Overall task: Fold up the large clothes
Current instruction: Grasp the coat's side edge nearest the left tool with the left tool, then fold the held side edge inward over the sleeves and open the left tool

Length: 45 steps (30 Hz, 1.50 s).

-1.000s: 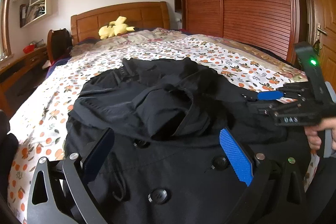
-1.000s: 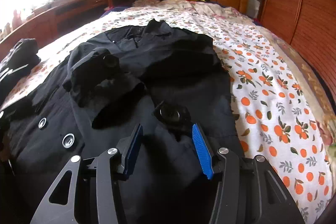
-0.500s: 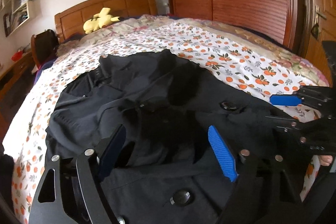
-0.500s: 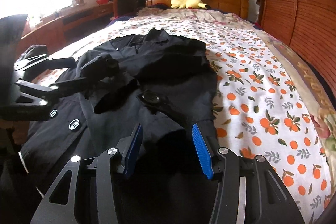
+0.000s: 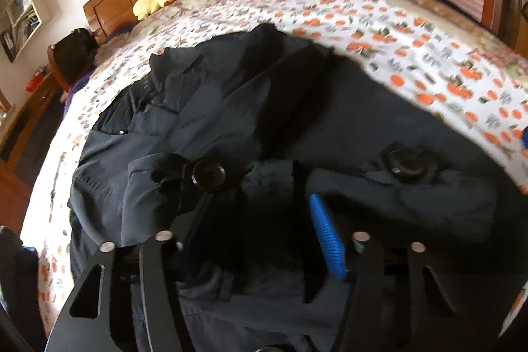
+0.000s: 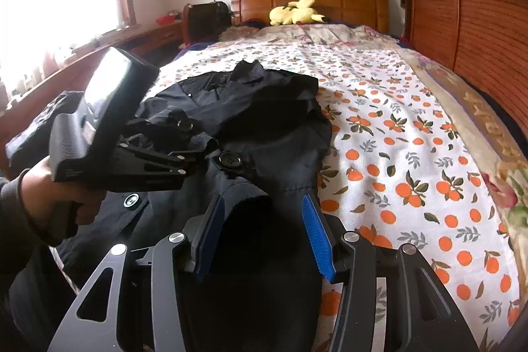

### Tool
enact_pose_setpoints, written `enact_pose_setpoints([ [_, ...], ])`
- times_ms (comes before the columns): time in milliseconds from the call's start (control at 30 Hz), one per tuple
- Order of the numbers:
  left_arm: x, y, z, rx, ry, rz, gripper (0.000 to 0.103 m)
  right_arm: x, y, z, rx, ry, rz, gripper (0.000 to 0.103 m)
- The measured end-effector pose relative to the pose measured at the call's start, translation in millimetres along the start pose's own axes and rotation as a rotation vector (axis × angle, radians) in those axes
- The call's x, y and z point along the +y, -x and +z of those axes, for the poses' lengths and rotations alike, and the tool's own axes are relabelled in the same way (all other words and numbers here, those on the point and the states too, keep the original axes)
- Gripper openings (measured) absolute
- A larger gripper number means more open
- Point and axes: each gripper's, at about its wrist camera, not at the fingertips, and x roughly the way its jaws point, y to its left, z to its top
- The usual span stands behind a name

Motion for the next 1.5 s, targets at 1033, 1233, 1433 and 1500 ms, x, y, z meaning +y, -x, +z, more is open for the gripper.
enact_pose_setpoints([
  [1033, 146.2, 111.0, -63.4, -0.195, 0.196, 0.039, 0.001, 67.6, -61.4, 35.6, 0.040, 0.109, 0.030, 0.048],
  [1233, 173.0, 117.5, -88.3, -0.209, 0.263, 0.042, 0.004, 76.3, -78.8, 36.6, 0.066, 0.129, 0.015, 0.048],
  [1433, 188.6, 127.2, -114.1, -0.210, 0.283, 0.058, 0.029, 76.6, -87.4, 35.2, 0.085, 0.135, -0.003, 0.048],
  [1500, 191.3, 127.0, -121.7, -0.204, 0.290, 0.051, 0.036, 76.1, -89.1, 34.7, 0.085, 0.133, -0.005, 0.047],
])
